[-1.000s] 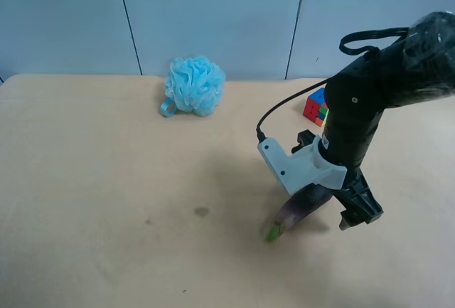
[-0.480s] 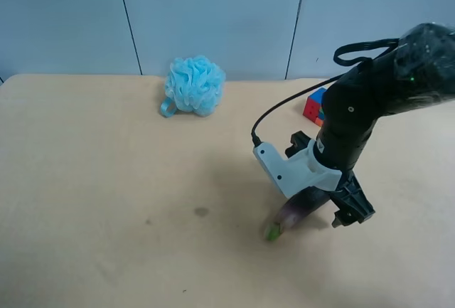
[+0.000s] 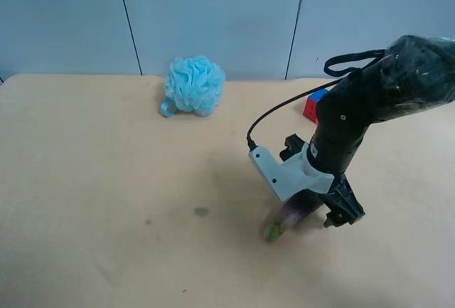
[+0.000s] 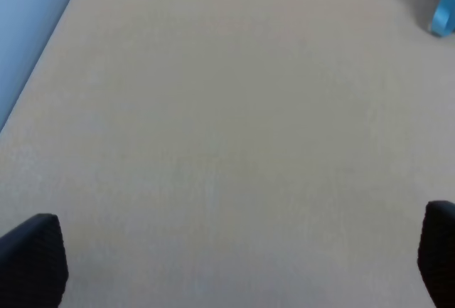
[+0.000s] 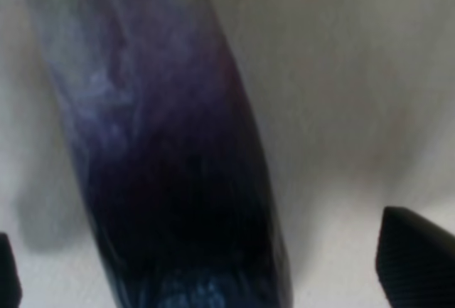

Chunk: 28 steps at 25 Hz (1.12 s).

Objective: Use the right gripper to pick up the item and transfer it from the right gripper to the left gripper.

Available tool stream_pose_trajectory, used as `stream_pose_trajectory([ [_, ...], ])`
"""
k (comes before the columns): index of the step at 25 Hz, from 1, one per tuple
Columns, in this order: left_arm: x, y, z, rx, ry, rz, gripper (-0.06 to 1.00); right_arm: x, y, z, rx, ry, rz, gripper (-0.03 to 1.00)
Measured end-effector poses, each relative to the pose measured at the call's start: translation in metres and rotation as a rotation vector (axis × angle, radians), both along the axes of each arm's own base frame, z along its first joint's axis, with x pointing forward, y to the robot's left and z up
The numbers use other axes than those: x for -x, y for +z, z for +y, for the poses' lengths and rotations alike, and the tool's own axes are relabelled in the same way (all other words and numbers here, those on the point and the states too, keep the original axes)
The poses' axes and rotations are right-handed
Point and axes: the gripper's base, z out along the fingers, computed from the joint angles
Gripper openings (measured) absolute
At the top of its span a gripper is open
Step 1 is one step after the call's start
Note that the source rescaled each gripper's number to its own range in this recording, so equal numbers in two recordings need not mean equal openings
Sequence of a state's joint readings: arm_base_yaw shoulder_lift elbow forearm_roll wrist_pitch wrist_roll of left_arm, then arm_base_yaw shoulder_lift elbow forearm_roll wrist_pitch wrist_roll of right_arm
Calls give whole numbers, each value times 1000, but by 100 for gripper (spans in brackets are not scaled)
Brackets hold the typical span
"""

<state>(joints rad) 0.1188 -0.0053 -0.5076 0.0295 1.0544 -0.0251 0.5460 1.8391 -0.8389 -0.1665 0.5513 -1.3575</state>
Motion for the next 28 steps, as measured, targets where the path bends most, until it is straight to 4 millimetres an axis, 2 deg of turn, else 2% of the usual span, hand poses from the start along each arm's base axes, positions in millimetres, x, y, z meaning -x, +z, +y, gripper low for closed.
stream_pose_trajectory([
  [2, 0, 0, 0, 0, 0, 0, 100, 0, 0, 0, -2, 0, -3, 84],
  [4, 0, 0, 0, 0, 0, 0, 100, 0, 0, 0, -2, 0, -2, 69],
  [6, 0, 0, 0, 0, 0, 0, 100, 0, 0, 0, 2, 0, 3, 49],
  [9, 0, 0, 0, 0, 0, 0, 100, 2, 0, -1, 15, -2, 18, 25],
  [14, 0, 0, 0, 0, 0, 0, 100, 2, 0, -2, 23, -3, 28, 0],
  [23, 0, 0, 0, 0, 0, 0, 100, 5, 0, -4, 47, -7, 58, 0],
  [28, 0, 0, 0, 0, 0, 0, 100, 7, 17, -4, 8, -33, 29, 0],
])
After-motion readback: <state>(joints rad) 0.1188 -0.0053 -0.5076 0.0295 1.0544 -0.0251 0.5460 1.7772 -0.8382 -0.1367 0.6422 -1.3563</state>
